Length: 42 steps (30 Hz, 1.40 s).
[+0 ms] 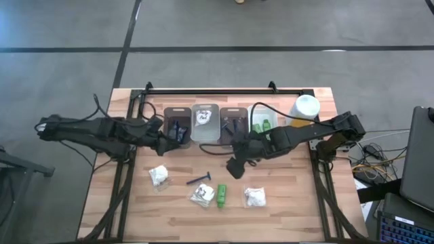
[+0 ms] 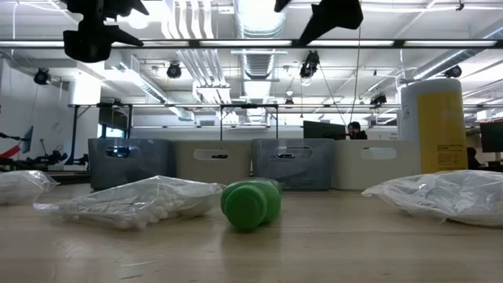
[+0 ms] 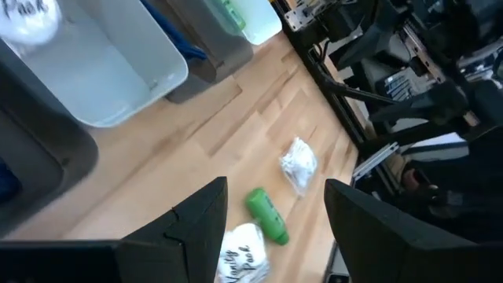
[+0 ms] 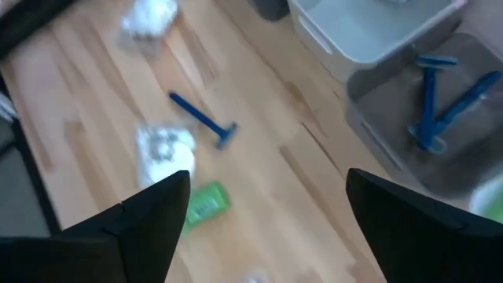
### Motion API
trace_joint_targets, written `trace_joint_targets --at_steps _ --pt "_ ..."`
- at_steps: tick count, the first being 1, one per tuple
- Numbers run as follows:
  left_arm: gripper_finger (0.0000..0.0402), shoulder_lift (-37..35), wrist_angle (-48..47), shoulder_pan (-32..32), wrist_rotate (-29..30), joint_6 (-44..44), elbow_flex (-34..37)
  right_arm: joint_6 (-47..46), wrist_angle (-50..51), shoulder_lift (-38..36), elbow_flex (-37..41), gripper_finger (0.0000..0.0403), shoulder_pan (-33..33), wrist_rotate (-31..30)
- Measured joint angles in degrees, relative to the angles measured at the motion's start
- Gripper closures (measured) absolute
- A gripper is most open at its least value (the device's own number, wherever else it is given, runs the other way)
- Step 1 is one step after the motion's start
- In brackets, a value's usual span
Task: Pick & Place Travel size toiletries
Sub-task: Put the blue razor into the right black bin
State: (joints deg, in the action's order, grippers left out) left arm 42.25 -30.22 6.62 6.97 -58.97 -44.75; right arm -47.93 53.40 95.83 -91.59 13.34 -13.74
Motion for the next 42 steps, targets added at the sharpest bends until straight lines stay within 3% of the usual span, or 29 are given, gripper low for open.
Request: trace_joint_targets --at_steps 11,20,31,42 --pt "0.0188 10.2 3.9 10.3 0.1 -2.9 0.0 9.1 6.6 -0.2 0.0 0.0055 0.1 0.2" --pt "0.0188 21.2 8.0 18.8 1.1 -1.2 0.0 13.5 8.2 -0.2 0.0 0.0082 0.8 0.2" --pt "0.0188 35.7 10.3 19.8 2.9 9.5 0.0 14.2 9.4 -0.6 0.0 0.0108 0.7 -4.5" --pt "0.0188 44.5 11.6 19.7 8.3 16.9 0.0 14.1 9.6 -0.6 0.0 0.0082 0.4 -7.8"
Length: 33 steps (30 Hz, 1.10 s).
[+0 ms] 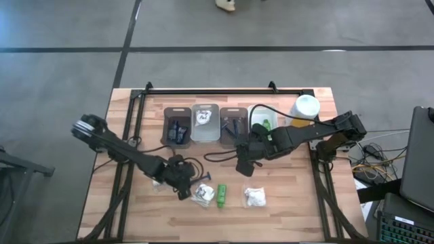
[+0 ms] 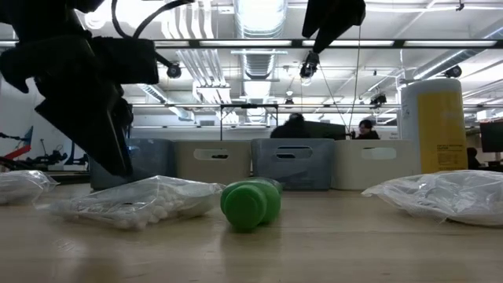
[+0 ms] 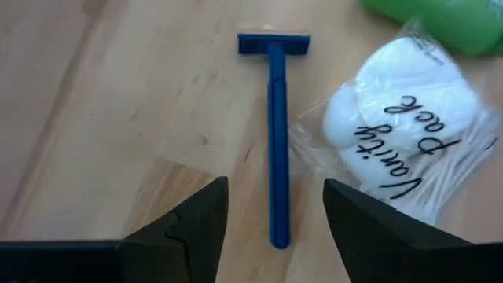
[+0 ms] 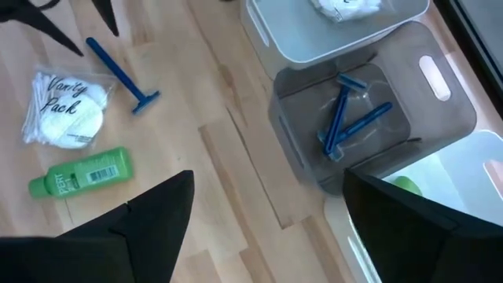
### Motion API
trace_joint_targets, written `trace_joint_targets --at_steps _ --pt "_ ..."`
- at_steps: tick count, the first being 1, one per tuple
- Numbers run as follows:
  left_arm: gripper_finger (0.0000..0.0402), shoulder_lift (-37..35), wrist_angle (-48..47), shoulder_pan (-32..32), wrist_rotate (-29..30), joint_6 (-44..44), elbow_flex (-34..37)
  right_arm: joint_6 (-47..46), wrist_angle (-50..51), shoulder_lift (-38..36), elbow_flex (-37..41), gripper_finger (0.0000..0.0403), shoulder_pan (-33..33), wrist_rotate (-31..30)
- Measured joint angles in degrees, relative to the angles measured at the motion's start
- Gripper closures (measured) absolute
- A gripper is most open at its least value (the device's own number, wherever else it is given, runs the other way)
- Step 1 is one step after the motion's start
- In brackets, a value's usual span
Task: Pick & Place Travel size toiletries
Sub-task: Put the blue razor into the right black bin
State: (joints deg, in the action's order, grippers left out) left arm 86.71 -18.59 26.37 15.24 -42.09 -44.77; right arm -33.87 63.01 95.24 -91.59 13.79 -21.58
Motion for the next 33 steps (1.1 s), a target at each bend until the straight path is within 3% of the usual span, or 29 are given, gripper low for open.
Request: trace_joint_targets --at_steps 8,13,19,29,33 --pt "0.0188 3.5 7.2 0.0 -0.7 2.0 0.0 0.9 0.7 0.0 0.0 0.0065 -0.6 0.0" --pt "0.02 6.4 7.5 -0.1 2.1 1.9 0.0 1.1 0.7 0.0 0.0 0.007 -0.9 -0.8" --pt "0.0247 8.5 7.7 -0.3 4.1 -1.4 -0.2 1.1 0.7 0.0 0.0 0.0089 -0.9 -0.9" --pt "0.0362 7.8 8.0 -0.4 3.8 0.0 -0.1 1.1 1.3 0.0 0.0 0.0118 -0.8 -0.9" --pt "0.0372 7.2 7.6 -0.4 3.3 0.0 -0.6 1.3 1.4 0.0 0.0 0.0127 -0.8 -0.9"
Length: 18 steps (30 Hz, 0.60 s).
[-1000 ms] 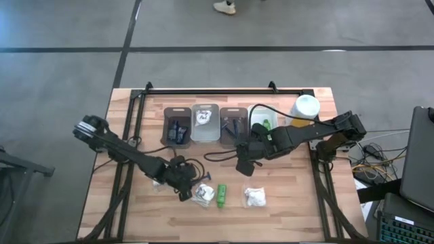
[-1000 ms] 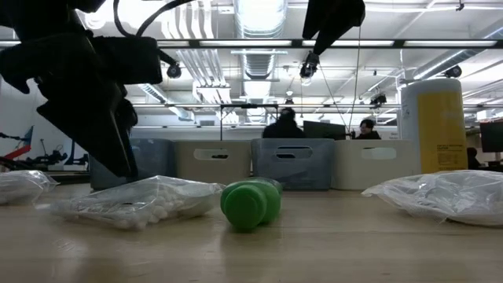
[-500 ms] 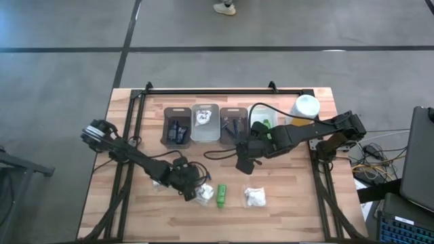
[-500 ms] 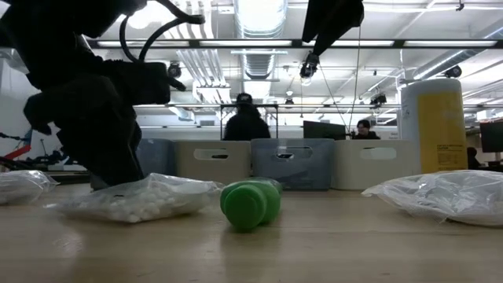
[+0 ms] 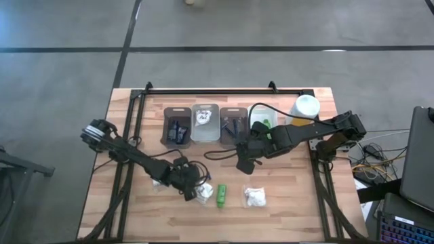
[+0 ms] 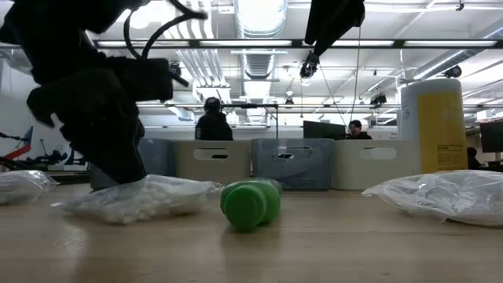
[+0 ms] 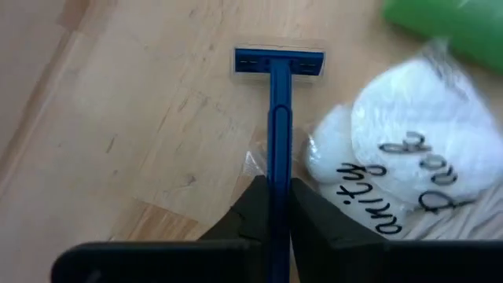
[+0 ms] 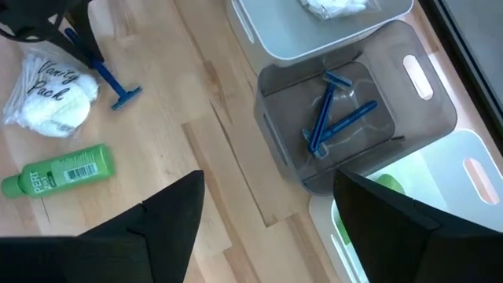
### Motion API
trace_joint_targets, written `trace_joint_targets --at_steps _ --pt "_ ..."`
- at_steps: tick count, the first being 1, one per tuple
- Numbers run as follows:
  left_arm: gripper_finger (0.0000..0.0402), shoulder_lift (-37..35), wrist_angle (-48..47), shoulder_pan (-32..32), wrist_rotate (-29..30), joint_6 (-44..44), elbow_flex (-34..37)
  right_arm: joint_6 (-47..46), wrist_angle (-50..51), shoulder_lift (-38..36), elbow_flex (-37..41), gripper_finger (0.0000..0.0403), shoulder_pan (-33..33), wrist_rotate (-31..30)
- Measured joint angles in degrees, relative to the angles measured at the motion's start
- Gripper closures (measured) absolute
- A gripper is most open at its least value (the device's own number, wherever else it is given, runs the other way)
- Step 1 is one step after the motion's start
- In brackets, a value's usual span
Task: Pick & Place Travel size toiletries
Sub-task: Put the blue razor into the right black bin
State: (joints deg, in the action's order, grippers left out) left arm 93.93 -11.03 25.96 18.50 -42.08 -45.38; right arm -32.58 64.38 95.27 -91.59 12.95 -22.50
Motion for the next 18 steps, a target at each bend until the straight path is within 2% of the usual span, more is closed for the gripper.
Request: trace_joint_targets --at_steps 5,11,15,18 --pt "0.0371 -3.7 -2.0 -0.1 1.0 2.0 -2.5 0.0 0.2 0.0 0.0 0.0139 0.0 0.0" --pt "0.0365 -11.0 -7.8 -2.3 6.5 2.1 -5.1 -1.8 0.4 -0.9 0.0 0.0153 -0.1 -0.6" --pt "0.0367 -15.1 -8.0 -5.5 5.2 2.0 -4.4 -2.8 0.4 -2.6 0.0 0.0159 -0.3 -1.9" --pt "0.0362 -16.0 -9.1 -6.5 1.8 2.8 -3.6 -3.1 0.4 -3.7 0.0 0.0157 -0.4 -2.0"
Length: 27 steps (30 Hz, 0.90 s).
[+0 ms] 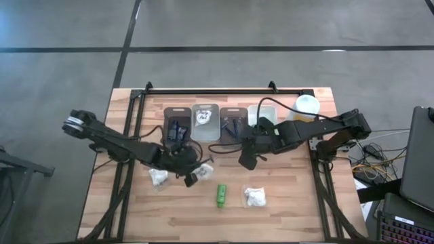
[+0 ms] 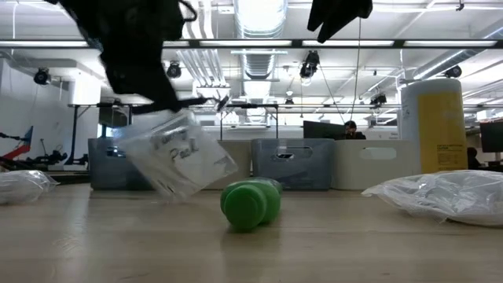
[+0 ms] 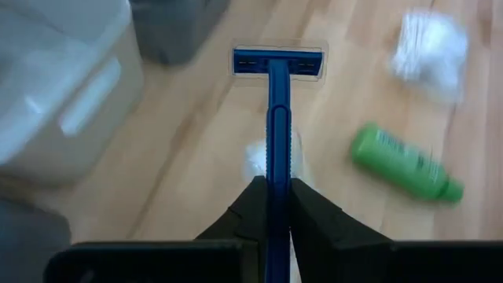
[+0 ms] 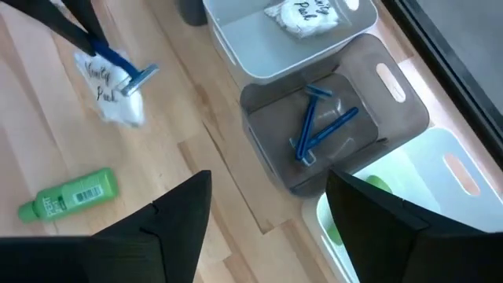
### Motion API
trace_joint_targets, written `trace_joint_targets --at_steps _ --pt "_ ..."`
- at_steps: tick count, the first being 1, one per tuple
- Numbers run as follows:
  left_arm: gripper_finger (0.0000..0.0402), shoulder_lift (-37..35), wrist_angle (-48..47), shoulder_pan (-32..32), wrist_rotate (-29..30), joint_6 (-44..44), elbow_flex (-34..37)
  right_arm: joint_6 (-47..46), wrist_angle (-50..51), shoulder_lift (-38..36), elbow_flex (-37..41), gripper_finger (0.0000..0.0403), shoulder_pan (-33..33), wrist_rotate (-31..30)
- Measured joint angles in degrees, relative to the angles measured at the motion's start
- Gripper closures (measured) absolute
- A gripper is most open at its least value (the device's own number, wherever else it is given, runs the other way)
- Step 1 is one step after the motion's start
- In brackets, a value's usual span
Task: Pick & Place Travel size toiletries
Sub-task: Put the blue razor into the right black bin
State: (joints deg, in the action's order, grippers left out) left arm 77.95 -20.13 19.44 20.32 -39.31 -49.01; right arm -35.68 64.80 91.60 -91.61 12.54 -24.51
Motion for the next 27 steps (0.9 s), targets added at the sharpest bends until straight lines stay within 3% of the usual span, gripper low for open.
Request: trace_joint_targets --at_steps 4,8,11,14,21,27 --pt "0.0363 1.5 -1.9 0.0 -3.5 -1.4 0.6 -0.5 0.4 -0.5 0.0 0.0147 0.0 0.3" --pt "0.0365 2.0 0.9 0.2 -4.9 -2.6 0.6 -0.8 -0.4 -0.2 0.1 0.0141 -0.2 5.1" --pt "0.0357 1.5 3.9 0.2 -4.9 0.3 0.5 -0.5 -1.1 0.1 0.8 0.0138 -0.2 6.8" --pt "0.0349 1.4 0.6 0.2 -6.3 2.2 -0.1 -0.4 -1.3 0.4 1.6 0.0139 -0.2 7.0" --pt "0.0359 0.9 -2.6 0.5 -8.7 -3.5 0.1 -0.7 -1.5 0.4 3.5 0.0156 -0.2 7.1" --pt "0.0349 1.4 -9.9 0.4 -5.0 -12.7 0.8 -0.8 -2.6 0.4 3.8 0.0169 -0.2 7.2"
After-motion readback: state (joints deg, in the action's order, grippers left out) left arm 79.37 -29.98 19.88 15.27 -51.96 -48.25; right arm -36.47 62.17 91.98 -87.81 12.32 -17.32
